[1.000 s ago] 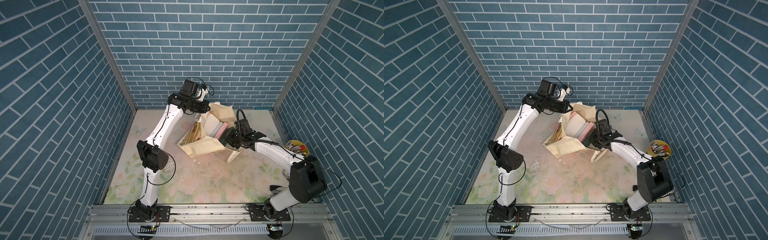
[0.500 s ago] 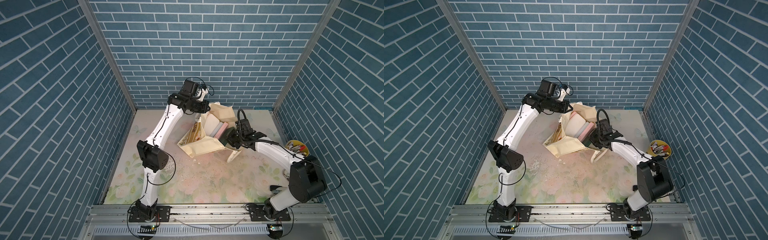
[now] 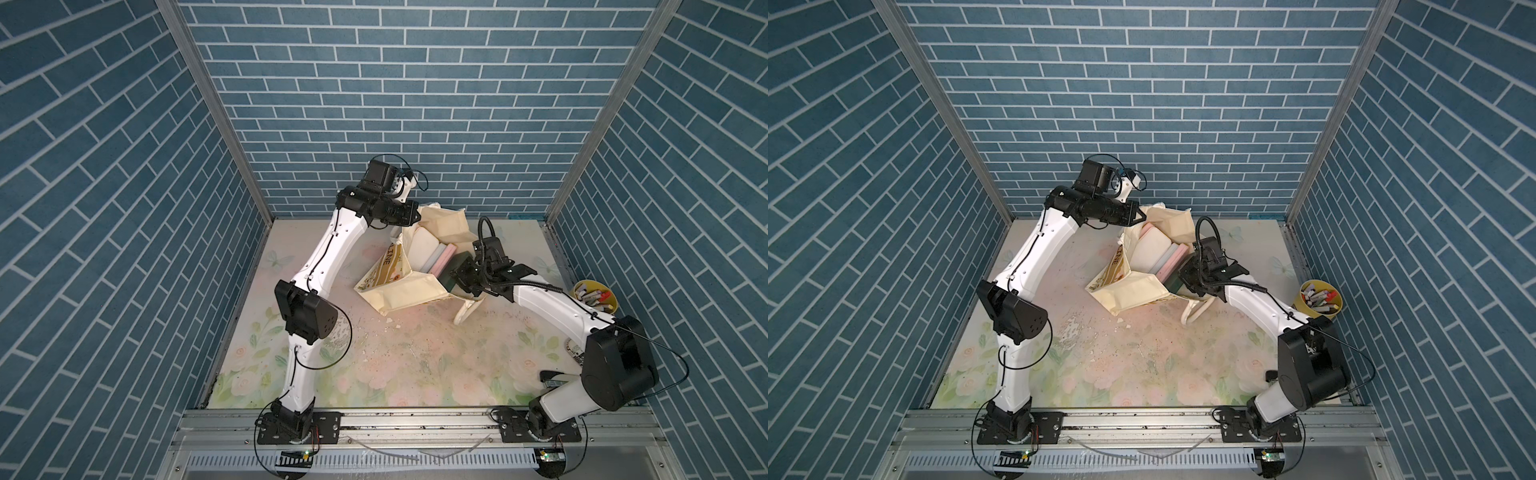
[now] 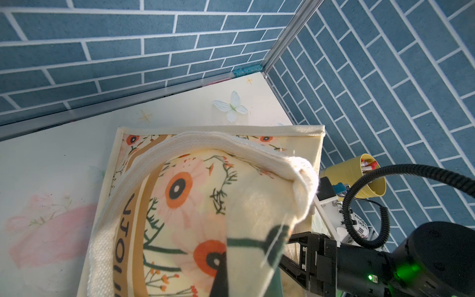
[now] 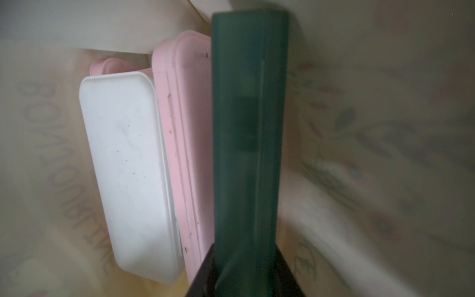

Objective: Take out the pencil case from the canvas bag
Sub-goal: Pick up the pencil case from the canvas bag.

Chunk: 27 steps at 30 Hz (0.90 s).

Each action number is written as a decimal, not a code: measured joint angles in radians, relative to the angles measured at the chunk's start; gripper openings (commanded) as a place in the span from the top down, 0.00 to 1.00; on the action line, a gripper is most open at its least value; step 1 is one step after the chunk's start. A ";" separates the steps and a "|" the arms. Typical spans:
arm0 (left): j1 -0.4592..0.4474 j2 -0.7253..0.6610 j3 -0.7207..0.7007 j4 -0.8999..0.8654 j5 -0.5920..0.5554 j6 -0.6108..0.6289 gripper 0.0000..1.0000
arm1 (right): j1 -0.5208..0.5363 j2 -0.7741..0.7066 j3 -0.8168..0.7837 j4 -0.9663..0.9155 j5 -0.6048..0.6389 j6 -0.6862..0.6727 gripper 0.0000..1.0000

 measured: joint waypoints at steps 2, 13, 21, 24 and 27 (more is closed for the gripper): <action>0.000 0.000 0.000 0.000 0.000 0.000 1.00 | -0.001 -0.010 0.000 -0.002 0.000 -0.004 1.00; 0.005 0.006 0.018 -0.001 -0.022 -0.009 1.00 | -0.004 -0.100 0.001 -0.008 0.010 -0.052 1.00; 0.023 0.008 0.020 0.000 -0.026 -0.046 1.00 | -0.004 -0.169 0.001 0.006 0.014 -0.127 1.00; 0.035 0.008 0.020 0.000 -0.027 -0.056 1.00 | -0.004 -0.192 0.001 0.027 0.008 -0.149 1.00; 0.050 0.008 0.020 0.000 -0.027 -0.064 1.00 | -0.005 -0.219 0.000 0.065 -0.006 -0.172 1.00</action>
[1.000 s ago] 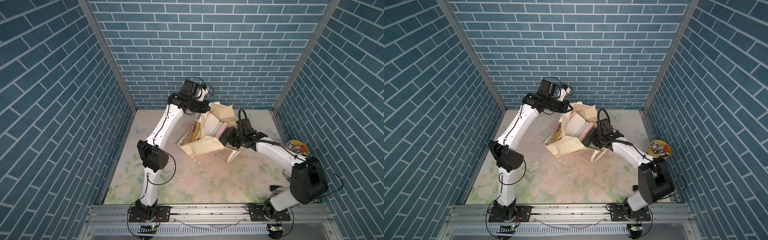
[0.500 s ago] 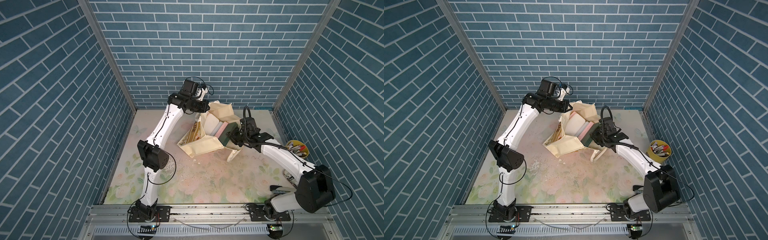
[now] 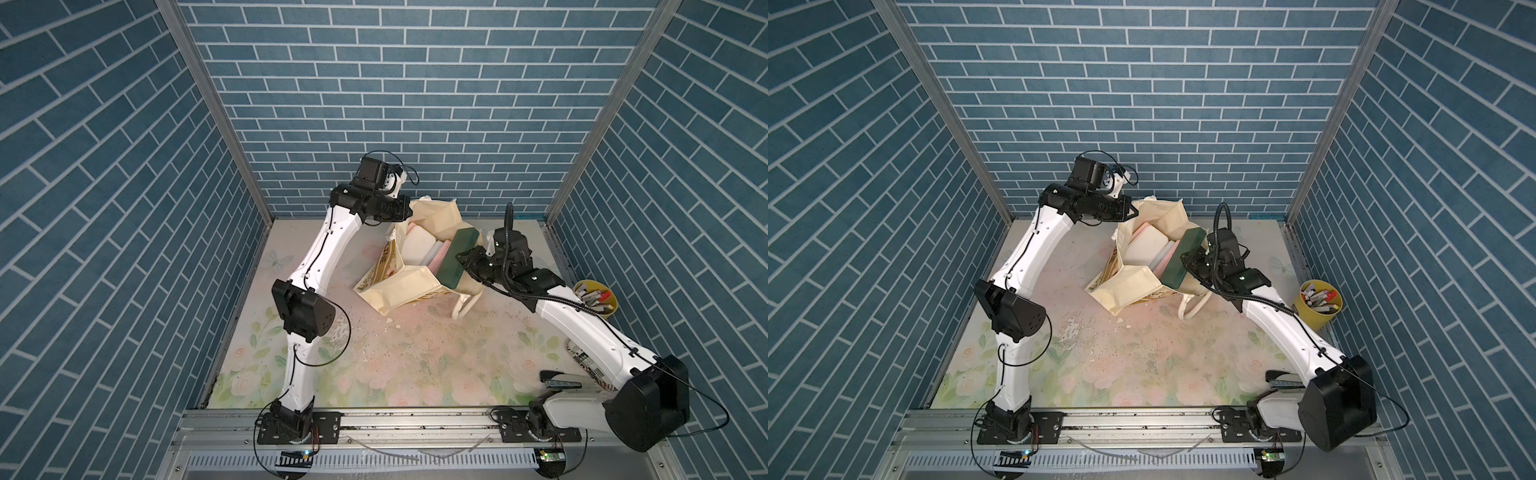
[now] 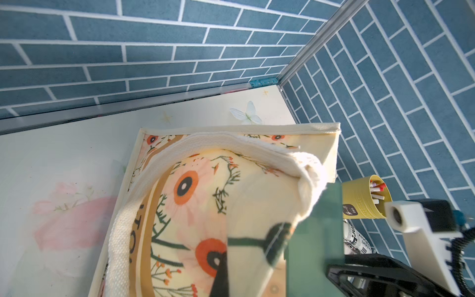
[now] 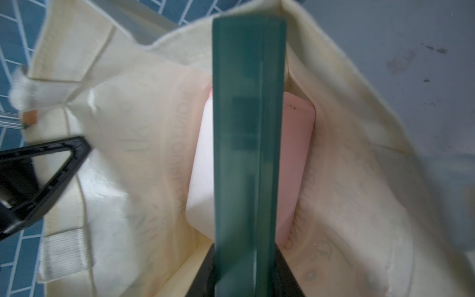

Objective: Take out the pencil case from the canvas bag
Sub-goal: Pick up the pencil case from the canvas bag, then place the pencil case at the center of the board.

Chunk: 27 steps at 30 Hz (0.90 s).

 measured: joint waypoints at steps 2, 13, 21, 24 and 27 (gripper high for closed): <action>0.012 0.000 0.000 0.000 0.000 -0.005 1.00 | 0.000 -0.019 -0.001 0.039 -0.016 -0.011 1.00; 0.097 -0.016 -0.053 0.006 0.037 -0.023 1.00 | 0.000 -0.062 -0.002 0.222 -0.069 -0.049 1.00; 0.185 -0.145 -0.288 0.096 0.082 -0.035 1.00 | -0.008 -0.066 0.008 0.205 -0.038 -0.104 1.00; 0.223 -0.193 -0.360 0.106 0.088 -0.037 1.00 | -0.019 -0.066 0.031 0.187 -0.025 -0.112 1.00; 0.256 -0.230 -0.425 0.120 0.095 -0.034 1.00 | -0.029 -0.066 0.059 0.168 -0.010 -0.119 1.00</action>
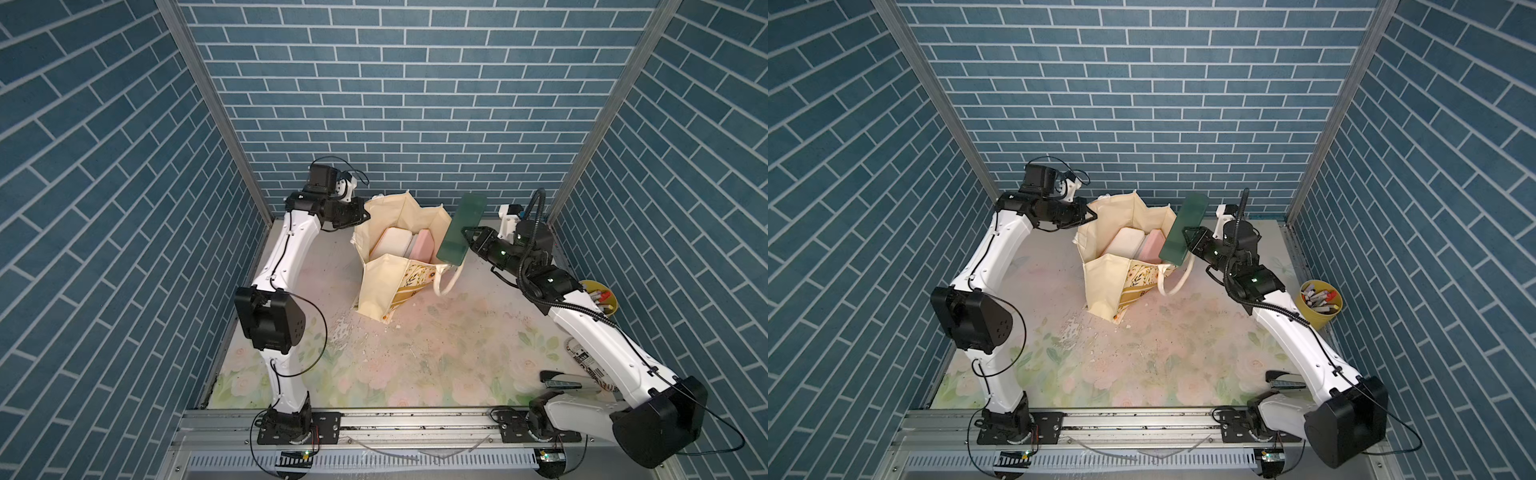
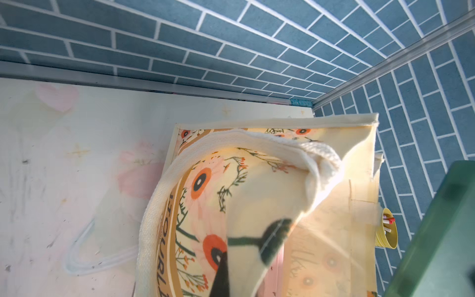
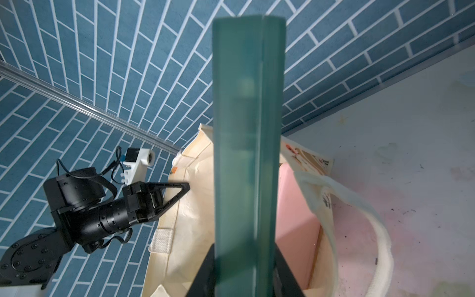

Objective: Take out the pencil case from the canvas bag
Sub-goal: Place the pencil case at the center of the board.

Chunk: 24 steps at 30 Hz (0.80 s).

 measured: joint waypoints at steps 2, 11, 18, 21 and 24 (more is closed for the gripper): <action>0.017 -0.023 -0.040 0.011 0.004 0.006 1.00 | -0.007 0.000 0.016 -0.018 0.011 -0.003 1.00; 0.091 -0.142 -0.221 0.065 0.035 0.034 1.00 | -0.076 0.003 0.037 -0.130 0.060 -0.007 1.00; 0.168 -0.197 -0.322 0.095 0.063 0.049 1.00 | -0.111 0.037 0.037 -0.168 0.082 -0.008 1.00; 0.190 -0.219 -0.373 0.132 0.079 0.047 1.00 | -0.112 0.063 0.036 -0.171 0.085 -0.009 1.00; 0.210 -0.246 -0.426 0.174 0.091 0.045 1.00 | -0.112 0.093 0.036 -0.172 0.086 -0.010 1.00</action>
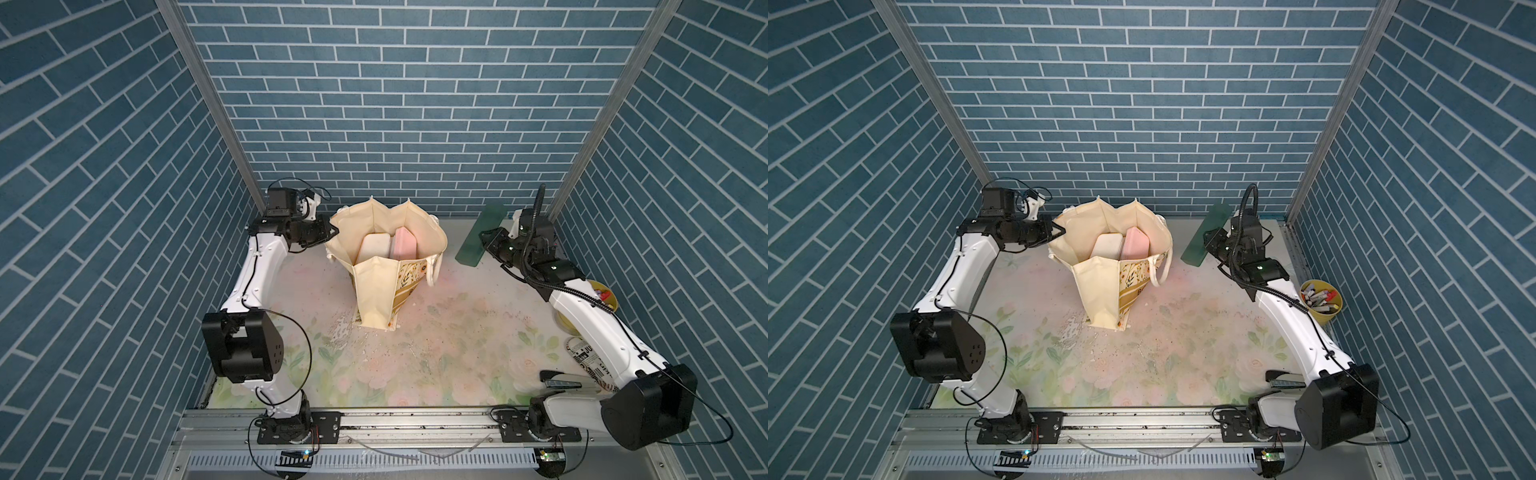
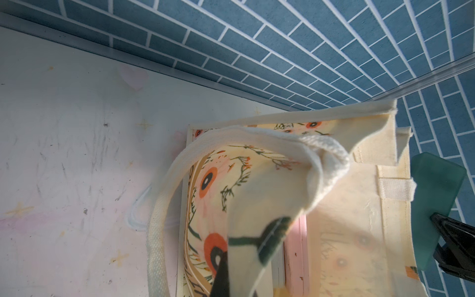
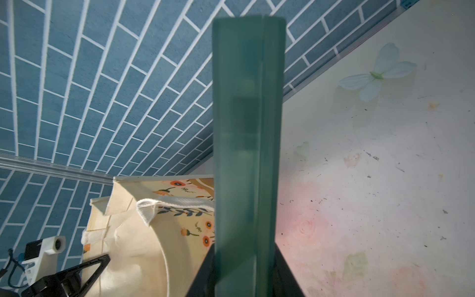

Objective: Take out the pencil case from the canvas bag
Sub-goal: Place the pencil case at the center of the board.

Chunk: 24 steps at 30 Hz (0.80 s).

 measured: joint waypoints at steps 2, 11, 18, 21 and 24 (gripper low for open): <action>0.015 -0.018 -0.036 0.030 0.007 -0.007 1.00 | 0.000 0.026 0.000 0.001 0.000 0.000 1.00; 0.050 -0.028 -0.082 0.099 0.066 -0.060 1.00 | 0.000 0.179 0.000 0.031 -0.048 0.000 1.00; 0.087 -0.028 -0.131 0.162 0.112 -0.090 1.00 | 0.000 0.318 0.000 0.126 -0.162 0.002 1.00; 0.092 -0.032 -0.155 0.203 0.140 -0.113 1.00 | 0.000 0.389 0.000 0.164 -0.221 0.002 1.00; 0.093 -0.038 -0.178 0.242 0.167 -0.132 1.00 | 0.000 0.450 0.001 0.192 -0.273 0.003 1.00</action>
